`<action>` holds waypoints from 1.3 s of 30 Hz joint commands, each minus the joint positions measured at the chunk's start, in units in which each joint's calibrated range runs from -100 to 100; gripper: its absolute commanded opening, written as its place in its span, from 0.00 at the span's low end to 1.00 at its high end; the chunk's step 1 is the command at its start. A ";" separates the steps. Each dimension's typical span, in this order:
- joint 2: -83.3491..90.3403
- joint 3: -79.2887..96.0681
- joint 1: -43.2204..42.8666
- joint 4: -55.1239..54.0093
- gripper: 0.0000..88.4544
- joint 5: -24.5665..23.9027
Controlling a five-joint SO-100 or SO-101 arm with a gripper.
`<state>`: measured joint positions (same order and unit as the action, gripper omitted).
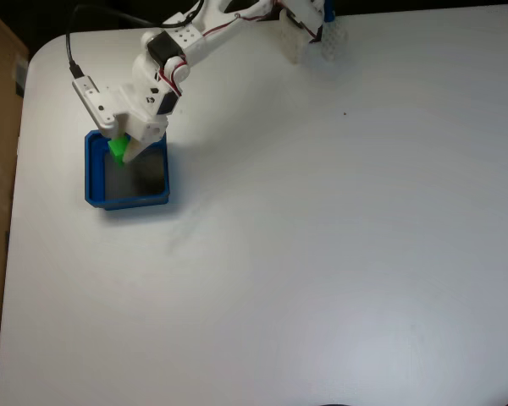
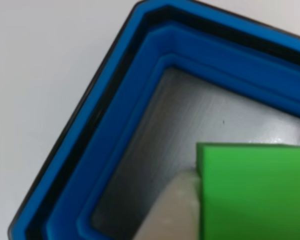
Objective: Pick up green cube and drop it in the blue box
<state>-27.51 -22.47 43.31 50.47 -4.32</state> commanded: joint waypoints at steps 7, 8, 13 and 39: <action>0.39 -0.74 0.33 -1.48 0.01 -0.15; 0.39 -0.74 0.33 -1.48 0.01 -0.20; 0.39 -0.74 0.33 -1.48 0.02 -0.20; 0.72 -0.65 0.33 -1.48 0.31 -0.20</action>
<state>-28.26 -22.47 43.31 50.39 -4.42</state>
